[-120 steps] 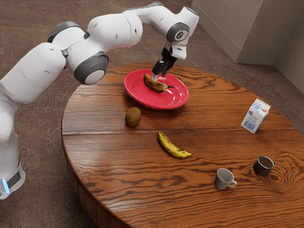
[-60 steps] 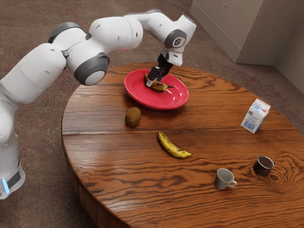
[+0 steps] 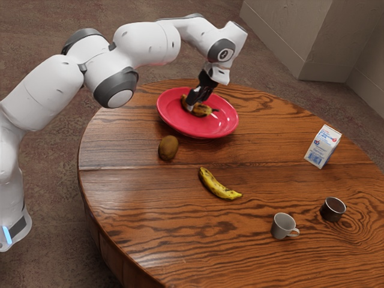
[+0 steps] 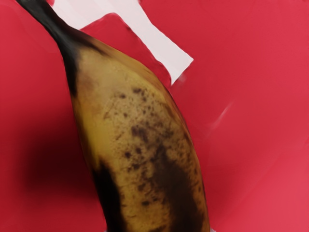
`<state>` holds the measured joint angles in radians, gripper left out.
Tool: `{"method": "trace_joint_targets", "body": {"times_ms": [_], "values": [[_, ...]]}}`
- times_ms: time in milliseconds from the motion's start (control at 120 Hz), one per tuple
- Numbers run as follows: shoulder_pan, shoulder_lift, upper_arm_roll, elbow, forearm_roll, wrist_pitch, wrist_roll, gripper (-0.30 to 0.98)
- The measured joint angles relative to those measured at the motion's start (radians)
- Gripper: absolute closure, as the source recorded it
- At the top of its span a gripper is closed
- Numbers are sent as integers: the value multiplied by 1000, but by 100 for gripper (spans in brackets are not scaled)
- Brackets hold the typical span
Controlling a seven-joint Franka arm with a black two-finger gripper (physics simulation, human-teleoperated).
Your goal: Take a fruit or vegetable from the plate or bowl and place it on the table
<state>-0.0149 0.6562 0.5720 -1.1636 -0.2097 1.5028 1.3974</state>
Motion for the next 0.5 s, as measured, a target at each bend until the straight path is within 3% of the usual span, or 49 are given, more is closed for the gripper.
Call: {"method": "trace_joint_targets", "body": {"times_ms": [233, 500], "values": [[-31, -18, 3, 12, -3, 3, 0, 62], [-342, -125, 3, 17, -7, -29, -17, 59]]}}
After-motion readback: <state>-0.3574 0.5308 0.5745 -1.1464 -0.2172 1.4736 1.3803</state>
